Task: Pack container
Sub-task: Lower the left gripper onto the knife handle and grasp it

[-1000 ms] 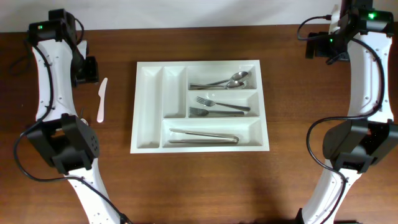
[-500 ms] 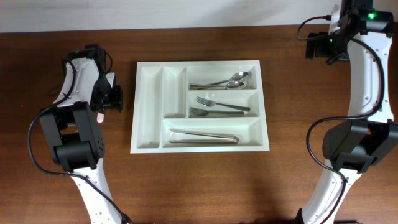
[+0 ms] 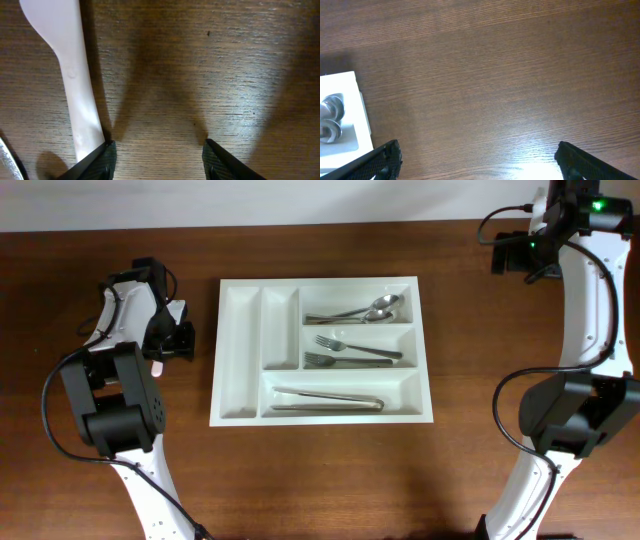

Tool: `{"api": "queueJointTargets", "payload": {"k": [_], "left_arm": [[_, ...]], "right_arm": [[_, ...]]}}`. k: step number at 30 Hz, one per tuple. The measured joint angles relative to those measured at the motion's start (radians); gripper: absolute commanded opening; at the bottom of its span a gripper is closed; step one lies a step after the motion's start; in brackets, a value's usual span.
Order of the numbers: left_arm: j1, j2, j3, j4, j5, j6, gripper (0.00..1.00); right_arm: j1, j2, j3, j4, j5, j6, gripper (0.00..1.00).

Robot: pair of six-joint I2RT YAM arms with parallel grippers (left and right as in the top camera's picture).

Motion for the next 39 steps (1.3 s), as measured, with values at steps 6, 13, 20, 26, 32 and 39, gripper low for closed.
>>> {"api": "queueJointTargets", "payload": {"k": [6, 13, 20, 26, 32, 39], "left_arm": [[0.0, 0.0, 0.0, 0.007, 0.0, 0.026, 0.57], [-0.002, -0.001, 0.027, 0.011, 0.002, 0.039, 0.58], [-0.002, -0.049, 0.04, 0.024, -0.002, 0.058, 0.57], [0.025, -0.074, 0.046, 0.032, -0.014, 0.074, 0.57], [0.105, -0.074, 0.043, 0.032, -0.011, 0.077, 0.57], [0.152, -0.074, -0.02, 0.043, 0.027, 0.077, 0.57]], "right_arm": [[0.0, 0.0, 0.0, 0.0, 0.0, 0.0, 0.99], [0.0, 0.0, 0.0, 0.0, 0.0, 0.0, 0.99], [0.0, 0.0, 0.0, 0.0, 0.0, 0.0, 0.99], [0.0, 0.0, 0.0, 0.0, 0.0, 0.0, 0.99], [0.0, 0.0, 0.0, 0.0, 0.0, 0.0, 0.99], [0.0, 0.0, 0.0, 0.0, 0.0, 0.0, 0.99]]}}
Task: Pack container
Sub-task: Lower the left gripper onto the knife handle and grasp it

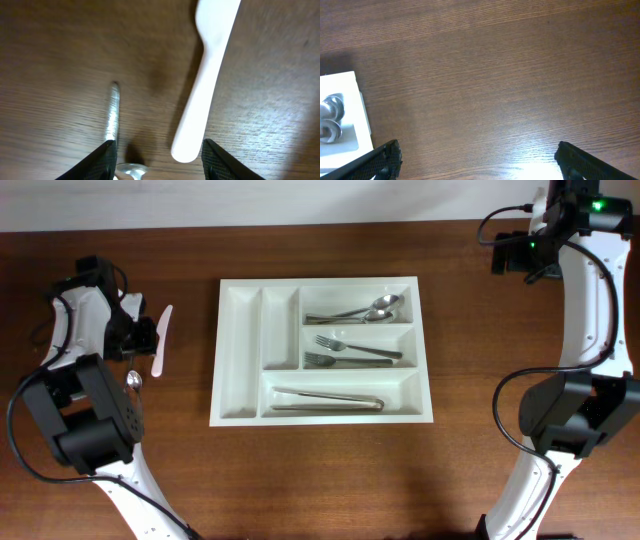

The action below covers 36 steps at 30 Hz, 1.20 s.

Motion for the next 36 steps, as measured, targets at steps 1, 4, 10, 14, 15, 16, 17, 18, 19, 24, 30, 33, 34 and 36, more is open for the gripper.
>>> {"api": "queueJointTargets", "payload": {"k": [1, 4, 10, 14, 15, 16, 17, 18, 19, 24, 30, 33, 34, 36], "left_arm": [[-0.002, 0.0, -0.014, 0.003, 0.004, 0.0, 0.57], [-0.01, 0.0, -0.046, 0.012, 0.014, 0.0, 0.57], [-0.024, 0.0, -0.06, 0.023, 0.022, 0.0, 0.57], [-0.031, 0.0, -0.086, 0.062, 0.025, 0.0, 0.57], [-0.031, 0.0, -0.1, 0.078, 0.026, 0.0, 0.57], [-0.032, 0.0, -0.115, 0.094, 0.028, 0.0, 0.57], [-0.033, -0.003, -0.125, 0.106, 0.024, 0.0, 0.55], [-0.033, -0.01, -0.137, 0.122, 0.024, 0.0, 0.5], [-0.033, -0.014, -0.147, 0.134, 0.023, -0.002, 0.45], [-0.032, -0.04, -0.192, 0.175, 0.027, 0.002, 0.1], [-0.032, -0.048, -0.204, 0.185, 0.029, 0.006, 0.02], [-0.032, -0.048, -0.204, 0.185, 0.029, 0.006, 0.02], [-0.032, -0.048, -0.204, 0.185, 0.029, 0.006, 0.02], [-0.032, -0.048, -0.204, 0.185, 0.032, 0.006, 0.02]], "right_arm": [[0.0, 0.0, 0.0, 0.0, 0.0, 0.0, 0.99], [0.0, 0.0, 0.0, 0.0, 0.0, 0.0, 0.99], [0.0, 0.0, 0.0, 0.0, 0.0, 0.0, 0.99], [0.0, 0.0, 0.0, 0.0, 0.0, 0.0, 0.99], [0.0, 0.0, 0.0, 0.0, 0.0, 0.0, 0.99], [0.0, 0.0, 0.0, 0.0, 0.0, 0.0, 0.99], [0.0, 0.0, 0.0, 0.0, 0.0, 0.0, 0.99], [0.0, 0.0, 0.0, 0.0, 0.0, 0.0, 0.99], [0.0, 0.0, 0.0, 0.0, 0.0, 0.0, 0.99], [0.0, 0.0, 0.0, 0.0, 0.0, 0.0, 0.99], [0.0, 0.0, 0.0, 0.0, 0.0, 0.0, 0.99], [0.0, 0.0, 0.0, 0.0, 0.0, -0.001, 0.99], [0.0, 0.0, 0.0, 0.0, 0.0, 0.0, 0.99], [0.0, 0.0, 0.0, 0.0, 0.0, 0.0, 0.99]]}}
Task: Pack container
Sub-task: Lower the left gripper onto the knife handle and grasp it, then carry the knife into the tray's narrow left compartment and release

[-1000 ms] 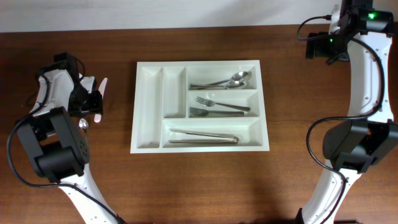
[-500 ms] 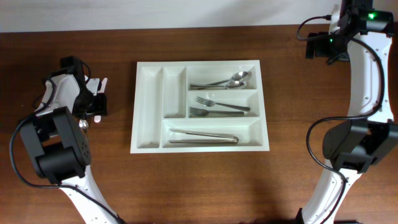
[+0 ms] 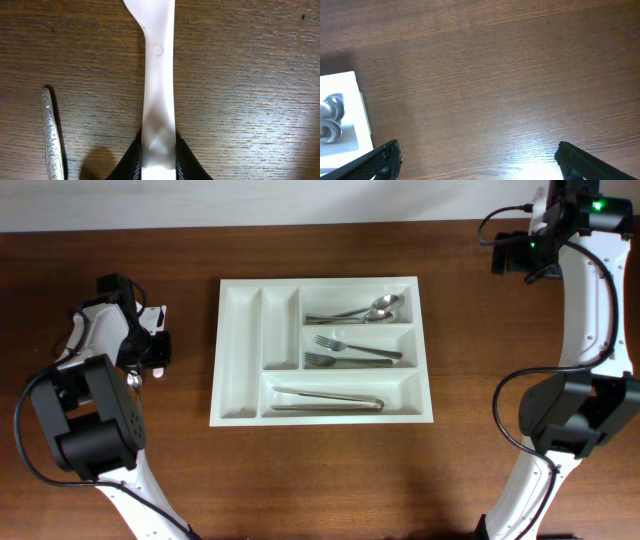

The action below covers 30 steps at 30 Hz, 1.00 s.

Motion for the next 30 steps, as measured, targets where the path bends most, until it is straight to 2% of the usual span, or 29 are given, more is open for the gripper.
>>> {"api": "queueJointTargets", "payload": {"k": [9, 25, 30], "left_arm": [[0.0, 0.009, 0.032, -0.064, 0.03, -0.015, 0.02], [-0.01, 0.016, 0.308, -0.249, 0.045, -0.022, 0.02], [-0.053, 0.016, 0.369, -0.286, 0.053, -0.045, 0.02]], "right_arm": [[0.0, 0.0, 0.0, 0.0, 0.0, 0.0, 0.99], [0.0, 0.0, 0.0, 0.0, 0.0, 0.0, 0.99], [0.0, 0.0, 0.0, 0.0, 0.0, 0.0, 0.99]]}}
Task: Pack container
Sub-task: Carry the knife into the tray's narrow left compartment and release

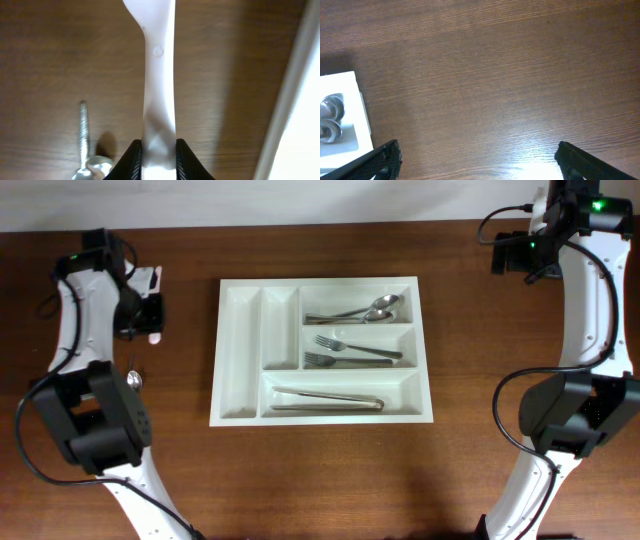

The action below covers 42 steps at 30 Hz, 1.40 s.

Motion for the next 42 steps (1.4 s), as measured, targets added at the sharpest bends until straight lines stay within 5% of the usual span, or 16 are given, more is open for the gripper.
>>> {"api": "queueJointTargets", "payload": {"k": [19, 30, 42], "left_arm": [[-0.453, 0.0, 0.043, -0.077, 0.043, -0.325, 0.02], [-0.495, 0.0, 0.043, -0.173, 0.013, -0.442, 0.02], [-0.499, 0.0, 0.043, -0.11, 0.013, -0.452, 0.02]], "right_arm": [[0.0, 0.0, 0.0, 0.0, 0.0, 0.0, 0.99], [0.0, 0.0, 0.0, 0.0, 0.0, 0.0, 0.99], [0.0, 0.0, 0.0, 0.0, 0.0, 0.0, 0.99]]}}
